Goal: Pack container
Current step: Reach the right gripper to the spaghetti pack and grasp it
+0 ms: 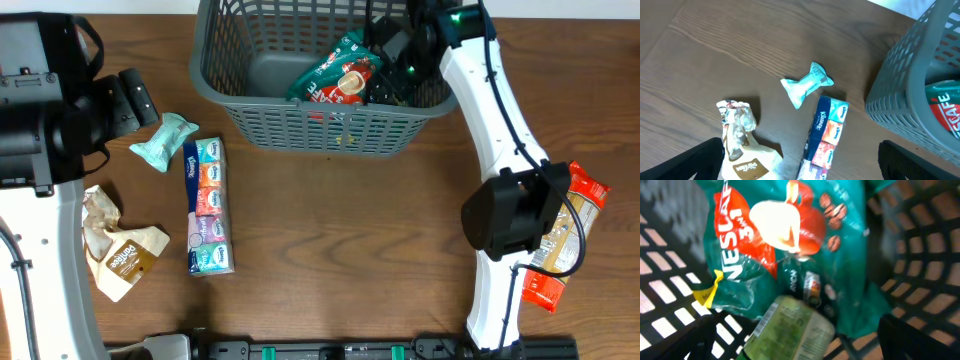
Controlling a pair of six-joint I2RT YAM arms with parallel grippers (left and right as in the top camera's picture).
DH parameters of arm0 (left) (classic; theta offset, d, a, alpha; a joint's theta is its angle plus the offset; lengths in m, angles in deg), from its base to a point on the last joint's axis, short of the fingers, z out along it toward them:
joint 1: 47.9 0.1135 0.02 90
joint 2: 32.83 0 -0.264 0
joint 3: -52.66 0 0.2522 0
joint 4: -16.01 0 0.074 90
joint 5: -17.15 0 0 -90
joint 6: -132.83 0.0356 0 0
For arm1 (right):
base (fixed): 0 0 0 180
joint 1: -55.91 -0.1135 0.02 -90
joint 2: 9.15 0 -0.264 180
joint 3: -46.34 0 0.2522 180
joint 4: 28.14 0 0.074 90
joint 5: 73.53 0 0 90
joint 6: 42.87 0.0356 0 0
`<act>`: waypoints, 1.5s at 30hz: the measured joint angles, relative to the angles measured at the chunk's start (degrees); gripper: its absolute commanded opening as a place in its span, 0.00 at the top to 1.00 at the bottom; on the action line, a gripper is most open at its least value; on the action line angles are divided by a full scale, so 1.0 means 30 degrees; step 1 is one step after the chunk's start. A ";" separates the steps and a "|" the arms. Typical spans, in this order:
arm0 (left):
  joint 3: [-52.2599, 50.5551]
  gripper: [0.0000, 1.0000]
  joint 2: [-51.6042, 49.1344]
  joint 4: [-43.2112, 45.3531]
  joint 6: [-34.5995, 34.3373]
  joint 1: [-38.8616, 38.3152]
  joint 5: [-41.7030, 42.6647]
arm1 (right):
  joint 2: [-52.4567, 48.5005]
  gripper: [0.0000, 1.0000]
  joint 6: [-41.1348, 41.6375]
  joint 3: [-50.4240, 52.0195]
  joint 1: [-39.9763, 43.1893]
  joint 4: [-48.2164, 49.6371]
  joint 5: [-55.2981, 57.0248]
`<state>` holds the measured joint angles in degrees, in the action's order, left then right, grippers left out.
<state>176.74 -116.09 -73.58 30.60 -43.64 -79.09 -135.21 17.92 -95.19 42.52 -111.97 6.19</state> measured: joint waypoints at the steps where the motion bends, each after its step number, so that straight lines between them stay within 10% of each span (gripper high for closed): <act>1: 0.0000 0.01 0.0000 0.0000 0.0000 0.0000 0.0000 | 0.0022 0.08 0.0109 -0.0459 0.0007 -0.0051 0.0051; 12: 0.0000 0.01 0.0000 0.0007 0.0000 0.0000 0.0000 | 0.4182 0.01 0.8714 -0.4554 0.1552 -0.3038 0.5923; 22: 0.0000 0.01 0.0000 0.0015 0.0000 0.0000 0.0000 | 0.8087 0.01 1.7711 -0.3963 1.0469 -0.8925 0.7315; 32: -0.0007 0.01 0.0000 0.0189 0.0000 0.0000 -0.0007 | 1.3245 0.01 1.8127 0.5668 1.5810 -0.8371 0.6171; 45: -0.0029 0.01 0.0000 0.0386 0.0000 0.0000 -0.0007 | 1.4324 0.01 1.5482 1.9817 1.6932 0.1654 0.5836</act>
<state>176.66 -116.09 -72.42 30.60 -43.64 -79.11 -92.24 64.36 -35.74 93.31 -107.01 23.70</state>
